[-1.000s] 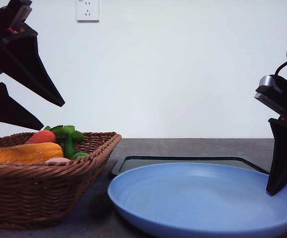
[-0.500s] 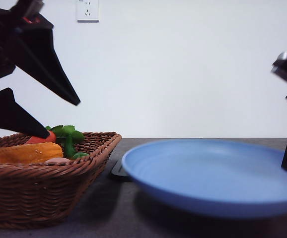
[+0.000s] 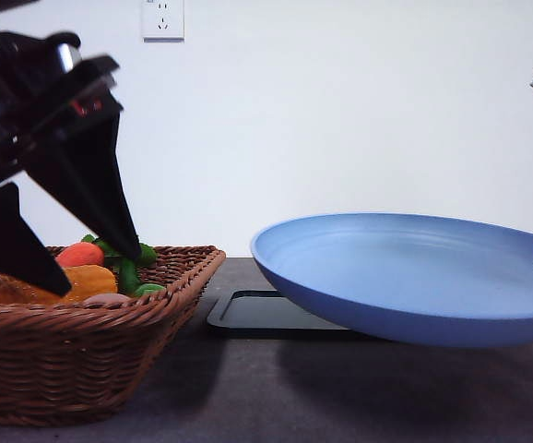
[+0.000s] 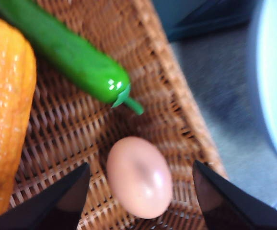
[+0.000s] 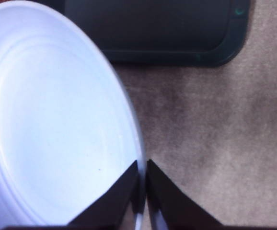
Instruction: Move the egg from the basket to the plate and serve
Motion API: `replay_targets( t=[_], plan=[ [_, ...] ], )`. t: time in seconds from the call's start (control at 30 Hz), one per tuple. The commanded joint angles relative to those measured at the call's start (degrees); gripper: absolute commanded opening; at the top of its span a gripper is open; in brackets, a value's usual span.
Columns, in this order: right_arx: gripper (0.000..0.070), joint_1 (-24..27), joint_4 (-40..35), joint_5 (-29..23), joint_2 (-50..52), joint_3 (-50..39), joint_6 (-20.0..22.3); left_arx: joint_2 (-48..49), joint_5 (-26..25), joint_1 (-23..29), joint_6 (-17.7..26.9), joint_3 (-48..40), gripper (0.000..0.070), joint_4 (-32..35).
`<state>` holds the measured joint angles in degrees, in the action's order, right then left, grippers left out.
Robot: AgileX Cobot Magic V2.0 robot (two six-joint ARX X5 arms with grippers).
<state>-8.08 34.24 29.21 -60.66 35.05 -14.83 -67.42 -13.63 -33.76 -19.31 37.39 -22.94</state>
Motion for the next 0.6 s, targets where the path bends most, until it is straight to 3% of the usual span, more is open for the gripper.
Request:
replay_targets(
  t=[0.0, 0.4, 0.57],
  plan=[
    [0.0000, 0.02, 0.11, 0.28, -0.26, 0.52, -0.11, -1.79, 0.13, -0.50, -0.24, 0.87, 0.0441, 0.24],
    [0.0000, 0.02, 0.53, 0.28, -0.28, 0.52, 0.31, -8.71, 0.09, -0.83, 0.26, 0.87, 0.0433, 1.46],
    [0.0000, 0.02, 0.53, 0.28, -0.28, 0.52, 0.38, -8.78, 0.11, -0.81, 0.26, 0.90, 0.0315, 1.38]
  ],
)
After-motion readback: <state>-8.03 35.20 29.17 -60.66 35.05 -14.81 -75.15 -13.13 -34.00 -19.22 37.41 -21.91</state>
